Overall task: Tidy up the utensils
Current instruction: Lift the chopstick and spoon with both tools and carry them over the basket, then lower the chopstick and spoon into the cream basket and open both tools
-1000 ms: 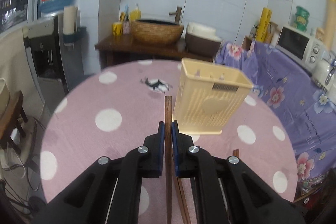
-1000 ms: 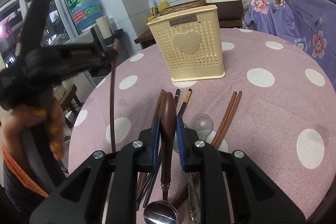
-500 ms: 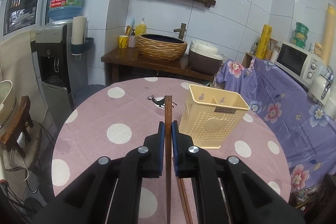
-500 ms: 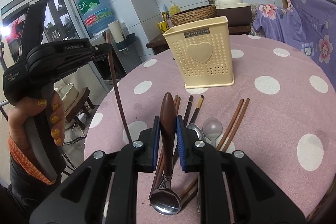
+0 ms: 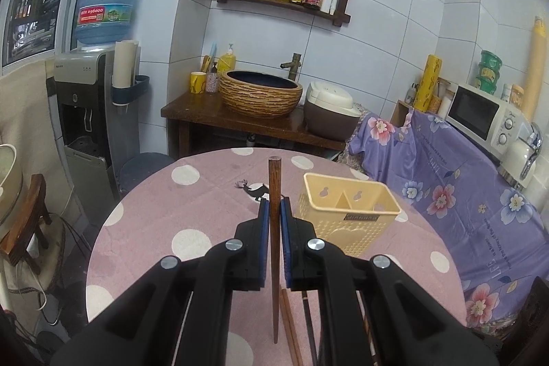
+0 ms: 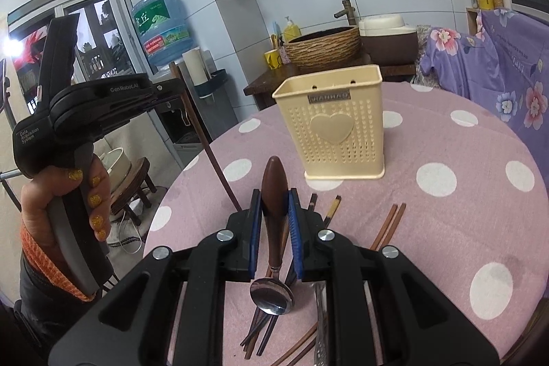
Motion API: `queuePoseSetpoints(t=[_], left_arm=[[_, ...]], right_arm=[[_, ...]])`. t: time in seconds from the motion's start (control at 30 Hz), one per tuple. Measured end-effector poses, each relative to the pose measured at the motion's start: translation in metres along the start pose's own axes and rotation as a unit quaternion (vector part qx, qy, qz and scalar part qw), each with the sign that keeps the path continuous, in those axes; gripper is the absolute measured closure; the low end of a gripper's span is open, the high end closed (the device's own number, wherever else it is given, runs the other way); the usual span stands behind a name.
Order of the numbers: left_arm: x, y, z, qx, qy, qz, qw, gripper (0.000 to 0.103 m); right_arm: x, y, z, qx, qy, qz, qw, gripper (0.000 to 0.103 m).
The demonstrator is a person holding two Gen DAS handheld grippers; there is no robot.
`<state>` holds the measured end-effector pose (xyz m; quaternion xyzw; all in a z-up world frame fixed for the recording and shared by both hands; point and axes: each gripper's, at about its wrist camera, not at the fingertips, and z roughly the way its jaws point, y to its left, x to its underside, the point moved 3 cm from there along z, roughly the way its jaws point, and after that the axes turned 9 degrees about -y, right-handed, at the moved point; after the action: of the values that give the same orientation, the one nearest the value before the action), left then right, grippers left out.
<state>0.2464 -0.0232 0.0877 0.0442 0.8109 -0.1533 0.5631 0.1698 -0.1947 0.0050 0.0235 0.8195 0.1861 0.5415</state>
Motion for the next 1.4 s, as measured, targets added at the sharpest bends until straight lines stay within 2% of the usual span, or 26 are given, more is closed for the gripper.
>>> queuePoseSetpoints(t=[0.17,0.4,0.53,0.67,0.93,1.13,1.2,1.4], left_arm=[[-0.041,-0.013,0.0,0.027,-0.01,0.002,0.9996,0.095],[-0.142,-0.045,-0.002,0.06,-0.06,-0.012,0.9963,0.095],[-0.166,-0.064,0.02,0.055,-0.074,-0.015,0.9956,0.095],[-0.155,-0.073,0.05,0.033,-0.081,-0.007,0.9961,0.095],[-0.086,-0.066,0.097,0.0,-0.044,0.009,0.999,0.095],[-0.043,-0.058,0.116,-0.004,-0.002,0.016,0.9999,0.095],[-0.032,-0.052,0.122,-0.002,0.015,0.004,0.9999,0.095],[-0.015,-0.048,0.128,-0.01,0.028,0.003,0.9996,0.1]], right_arm=[[-0.04,-0.003,0.006,0.009,-0.022,-0.017,1.0,0.087],[-0.148,-0.007,0.02,0.054,-0.093,-0.053,0.993,0.087],[-0.197,-0.017,0.037,0.094,-0.13,-0.065,0.985,0.087],[-0.209,-0.037,0.067,0.123,-0.128,-0.06,0.982,0.087],[-0.158,-0.067,0.116,0.144,-0.08,-0.049,0.985,0.087],[-0.126,-0.07,0.129,0.149,-0.056,-0.061,0.985,0.087],[-0.119,-0.072,0.133,0.149,-0.048,-0.062,0.986,0.087],[-0.108,-0.079,0.14,0.155,-0.042,-0.06,0.985,0.087]])
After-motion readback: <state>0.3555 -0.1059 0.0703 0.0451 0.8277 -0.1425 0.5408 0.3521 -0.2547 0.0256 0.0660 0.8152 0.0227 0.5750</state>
